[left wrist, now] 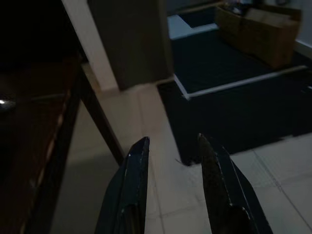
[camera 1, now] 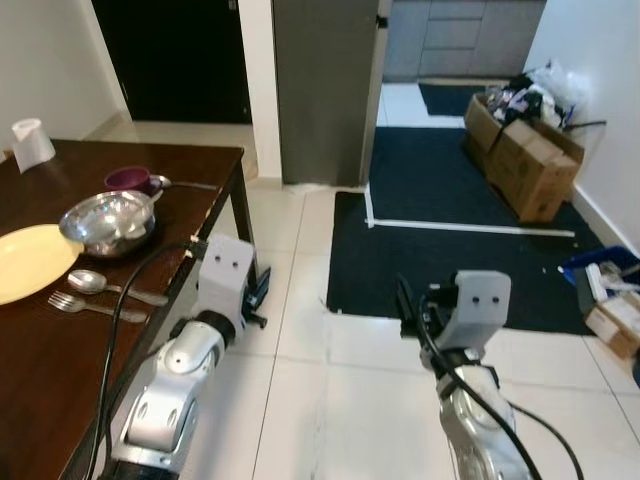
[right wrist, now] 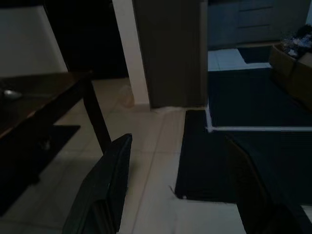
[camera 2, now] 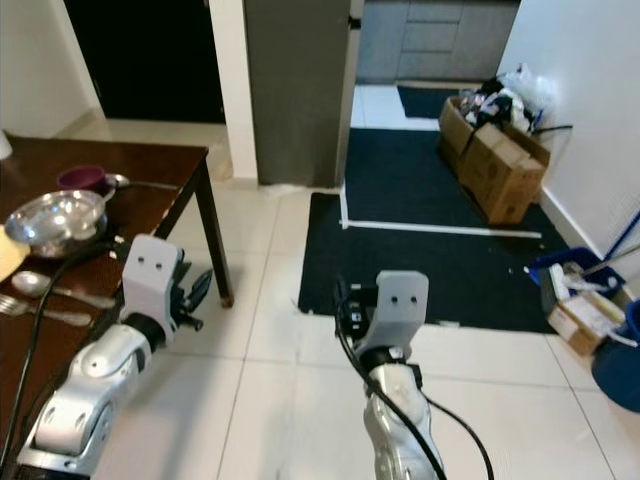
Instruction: Setting the table
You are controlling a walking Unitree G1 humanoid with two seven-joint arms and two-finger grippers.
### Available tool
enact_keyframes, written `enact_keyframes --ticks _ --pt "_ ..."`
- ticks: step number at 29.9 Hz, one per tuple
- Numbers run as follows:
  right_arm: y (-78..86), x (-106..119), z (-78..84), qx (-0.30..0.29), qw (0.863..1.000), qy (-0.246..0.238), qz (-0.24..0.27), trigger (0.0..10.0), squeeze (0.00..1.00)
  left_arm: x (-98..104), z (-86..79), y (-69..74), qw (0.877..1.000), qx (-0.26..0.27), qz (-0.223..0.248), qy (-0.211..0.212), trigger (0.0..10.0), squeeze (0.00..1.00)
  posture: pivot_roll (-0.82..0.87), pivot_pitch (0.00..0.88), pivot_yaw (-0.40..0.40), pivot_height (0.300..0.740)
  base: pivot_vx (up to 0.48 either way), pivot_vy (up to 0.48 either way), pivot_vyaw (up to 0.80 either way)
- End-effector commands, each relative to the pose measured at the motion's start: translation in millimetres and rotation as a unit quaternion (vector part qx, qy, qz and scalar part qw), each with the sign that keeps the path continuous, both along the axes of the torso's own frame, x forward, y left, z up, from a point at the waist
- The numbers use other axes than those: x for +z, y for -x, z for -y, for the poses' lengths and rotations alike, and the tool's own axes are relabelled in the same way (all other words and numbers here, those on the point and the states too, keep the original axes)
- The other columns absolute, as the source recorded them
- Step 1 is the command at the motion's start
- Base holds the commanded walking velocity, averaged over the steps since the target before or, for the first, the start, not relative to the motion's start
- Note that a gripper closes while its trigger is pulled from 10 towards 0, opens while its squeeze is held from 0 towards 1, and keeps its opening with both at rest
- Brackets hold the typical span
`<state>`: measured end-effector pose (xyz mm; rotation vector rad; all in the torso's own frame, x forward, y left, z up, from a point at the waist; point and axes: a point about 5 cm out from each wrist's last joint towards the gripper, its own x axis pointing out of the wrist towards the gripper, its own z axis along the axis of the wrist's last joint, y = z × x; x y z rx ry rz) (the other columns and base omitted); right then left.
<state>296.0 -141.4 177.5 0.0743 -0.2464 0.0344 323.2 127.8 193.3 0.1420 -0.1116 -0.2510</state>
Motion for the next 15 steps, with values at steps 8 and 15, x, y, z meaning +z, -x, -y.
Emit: enact_keyframes --ticks 8,15 --pt "4.1 -1.1 -3.2 0.024 1.0 -0.014 0.001 10.0 0.0 -1.1 0.4 0.0 1.0 0.007 -0.007 0.004 10.0 0.0 0.08 0.06 0.125 0.74 0.043 0.0 0.2" --pt "2.8 -0.3 2.0 0.011 1.0 -0.028 0.0 10.0 0.0 0.3 0.9 0.6 1.0 0.005 -0.005 0.01 10.0 0.0 0.08 0.06 0.125 0.74 0.0 0.0 0.8"
